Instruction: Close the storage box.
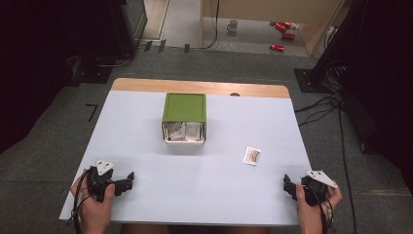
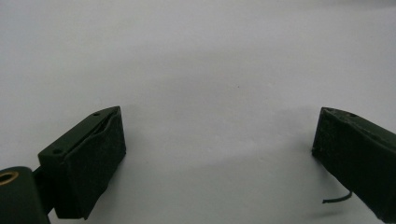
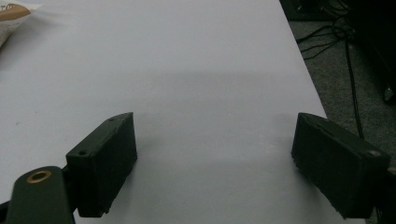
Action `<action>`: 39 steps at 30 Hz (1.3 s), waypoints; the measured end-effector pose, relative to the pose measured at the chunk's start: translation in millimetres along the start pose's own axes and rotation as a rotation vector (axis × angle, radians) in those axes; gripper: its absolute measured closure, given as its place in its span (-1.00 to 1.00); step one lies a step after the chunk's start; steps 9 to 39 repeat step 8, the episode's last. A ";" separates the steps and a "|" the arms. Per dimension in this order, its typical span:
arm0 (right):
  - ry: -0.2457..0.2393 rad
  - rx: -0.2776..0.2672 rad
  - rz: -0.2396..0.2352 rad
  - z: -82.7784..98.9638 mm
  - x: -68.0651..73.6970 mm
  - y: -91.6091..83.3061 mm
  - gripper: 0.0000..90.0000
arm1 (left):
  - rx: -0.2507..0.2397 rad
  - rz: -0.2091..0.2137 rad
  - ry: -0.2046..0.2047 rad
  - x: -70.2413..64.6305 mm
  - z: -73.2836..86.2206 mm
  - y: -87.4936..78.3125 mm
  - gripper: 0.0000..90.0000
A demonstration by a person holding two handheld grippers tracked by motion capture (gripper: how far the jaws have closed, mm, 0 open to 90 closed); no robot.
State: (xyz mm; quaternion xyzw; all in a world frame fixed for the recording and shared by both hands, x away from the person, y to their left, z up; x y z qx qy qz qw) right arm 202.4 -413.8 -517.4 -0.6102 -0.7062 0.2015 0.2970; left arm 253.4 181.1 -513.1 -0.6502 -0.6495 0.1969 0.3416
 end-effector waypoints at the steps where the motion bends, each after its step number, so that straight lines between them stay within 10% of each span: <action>1: -0.001 -0.003 0.000 0.3 0.1 0.0 -0.70 | 0.000 0.000 0.001 0.1 0.0 -0.1 -0.94; 39: -0.002 -0.005 0.002 0.4 0.5 -0.1 -0.69 | -0.001 0.000 0.001 0.1 0.1 -0.1 -0.94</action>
Point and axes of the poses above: each handheld gripper's, and its own axes: y roughly forward along the jaws, z roughly out of its underside, x roughly to its left, the point moved 2 cm from there along y, roughly forward along the jaws, and after that the axes turned 14 degrees about -z, right-handed, at the moved point
